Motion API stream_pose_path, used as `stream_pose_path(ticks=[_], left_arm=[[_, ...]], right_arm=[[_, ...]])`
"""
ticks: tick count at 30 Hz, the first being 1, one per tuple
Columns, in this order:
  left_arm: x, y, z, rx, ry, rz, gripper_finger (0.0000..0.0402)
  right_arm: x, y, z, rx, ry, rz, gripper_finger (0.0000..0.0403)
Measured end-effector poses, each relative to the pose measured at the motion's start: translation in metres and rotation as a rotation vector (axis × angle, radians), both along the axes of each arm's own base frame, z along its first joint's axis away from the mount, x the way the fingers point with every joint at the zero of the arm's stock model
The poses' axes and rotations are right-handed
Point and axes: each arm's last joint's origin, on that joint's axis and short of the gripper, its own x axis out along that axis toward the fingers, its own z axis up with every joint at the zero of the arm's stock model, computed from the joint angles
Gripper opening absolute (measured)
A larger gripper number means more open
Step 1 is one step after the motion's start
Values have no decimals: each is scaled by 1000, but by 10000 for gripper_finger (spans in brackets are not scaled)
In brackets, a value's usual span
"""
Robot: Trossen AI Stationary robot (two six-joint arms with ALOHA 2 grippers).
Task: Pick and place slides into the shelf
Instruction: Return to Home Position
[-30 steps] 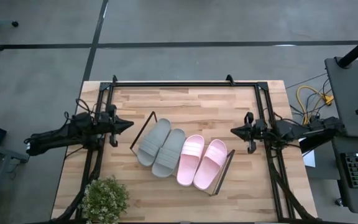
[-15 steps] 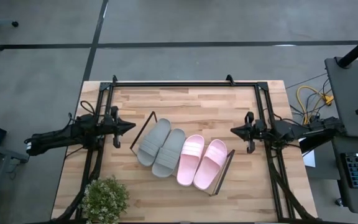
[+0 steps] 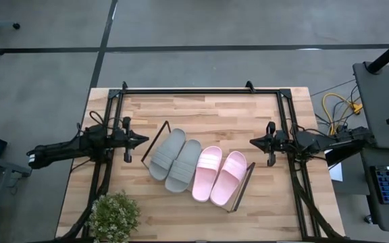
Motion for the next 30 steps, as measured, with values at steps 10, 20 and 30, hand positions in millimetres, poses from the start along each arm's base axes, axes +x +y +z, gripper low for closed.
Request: stream_pose_path(ticks=[10, 20, 30], left_arm=[[1, -1, 0, 14, -9, -54, 0], [3, -1, -3, 8, 24, -53, 0], [4, -1, -4, 8, 28, -53, 0]], right_arm=[[0, 0, 0, 30, -3, 0, 9], [0, 0, 0, 29, -3, 0, 9], [0, 0, 0, 33, -4, 0, 9]])
